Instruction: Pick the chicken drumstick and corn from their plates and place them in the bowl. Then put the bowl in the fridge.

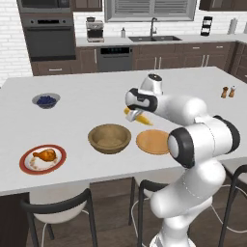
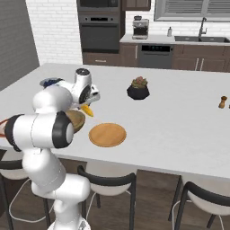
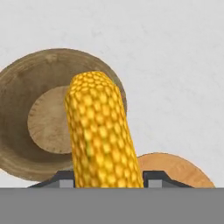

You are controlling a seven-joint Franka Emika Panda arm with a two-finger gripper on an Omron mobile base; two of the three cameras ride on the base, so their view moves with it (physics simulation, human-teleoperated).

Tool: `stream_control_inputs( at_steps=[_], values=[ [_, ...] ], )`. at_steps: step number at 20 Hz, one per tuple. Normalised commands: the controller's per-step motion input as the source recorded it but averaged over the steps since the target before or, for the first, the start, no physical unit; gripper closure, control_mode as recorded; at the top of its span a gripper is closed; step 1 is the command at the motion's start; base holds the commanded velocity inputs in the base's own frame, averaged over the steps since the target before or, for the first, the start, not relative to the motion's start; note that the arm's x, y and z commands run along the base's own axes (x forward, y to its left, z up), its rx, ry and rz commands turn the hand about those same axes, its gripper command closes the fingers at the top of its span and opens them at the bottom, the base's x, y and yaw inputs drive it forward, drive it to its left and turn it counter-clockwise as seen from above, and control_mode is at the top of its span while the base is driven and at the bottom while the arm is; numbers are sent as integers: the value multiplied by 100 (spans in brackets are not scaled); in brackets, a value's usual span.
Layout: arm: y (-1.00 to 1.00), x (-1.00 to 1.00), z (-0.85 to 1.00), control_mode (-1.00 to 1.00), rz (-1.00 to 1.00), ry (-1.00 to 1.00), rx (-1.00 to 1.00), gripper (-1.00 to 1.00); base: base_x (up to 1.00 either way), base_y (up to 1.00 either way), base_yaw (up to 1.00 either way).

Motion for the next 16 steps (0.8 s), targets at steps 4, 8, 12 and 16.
stream_control_inputs(
  at_steps=[4, 8, 12, 16],
  values=[
    [96, 0, 23, -100, 9, 0, -3, 100, 0, 0, 0],
    [57, 0, -1, -100, 12, 0, -11, 100, 0, 0, 0],
    [44, 0, -31, -100, 11, 0, -9, 100, 0, 0, 0],
    [50, 0, -45, -100, 12, 0, -16, 100, 0, 0, 0]
  ],
)
